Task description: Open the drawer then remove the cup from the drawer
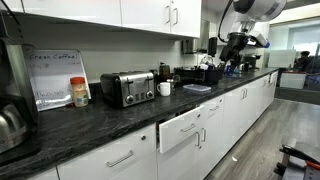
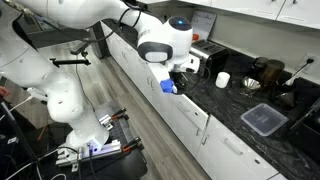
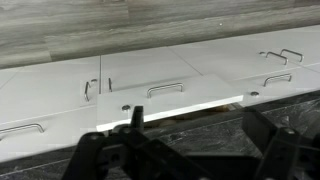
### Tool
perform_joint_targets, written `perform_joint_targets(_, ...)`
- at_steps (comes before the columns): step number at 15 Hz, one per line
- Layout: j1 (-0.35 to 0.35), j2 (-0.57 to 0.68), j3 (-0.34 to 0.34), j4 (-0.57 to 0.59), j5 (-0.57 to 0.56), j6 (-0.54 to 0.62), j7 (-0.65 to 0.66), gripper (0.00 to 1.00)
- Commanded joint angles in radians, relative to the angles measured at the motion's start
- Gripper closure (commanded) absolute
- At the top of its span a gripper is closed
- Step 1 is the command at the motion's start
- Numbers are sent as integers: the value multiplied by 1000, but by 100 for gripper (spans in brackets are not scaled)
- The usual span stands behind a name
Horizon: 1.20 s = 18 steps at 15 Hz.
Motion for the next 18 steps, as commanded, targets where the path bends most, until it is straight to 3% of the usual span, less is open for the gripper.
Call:
perform_joint_targets(1, -43, 5, 42, 2, 15, -5, -10, 0)
perform_joint_targets(4, -44, 10, 41, -4, 16, -8, -19, 0)
perform_joint_targets(8, -18, 12, 37, -57, 104, 61, -146, 0)
perform_joint_targets(13, 23, 40, 46, -127, 213, 138, -475, 0)
perform_joint_targets(18, 71, 172, 96, -162, 332, 292, -818, 0)
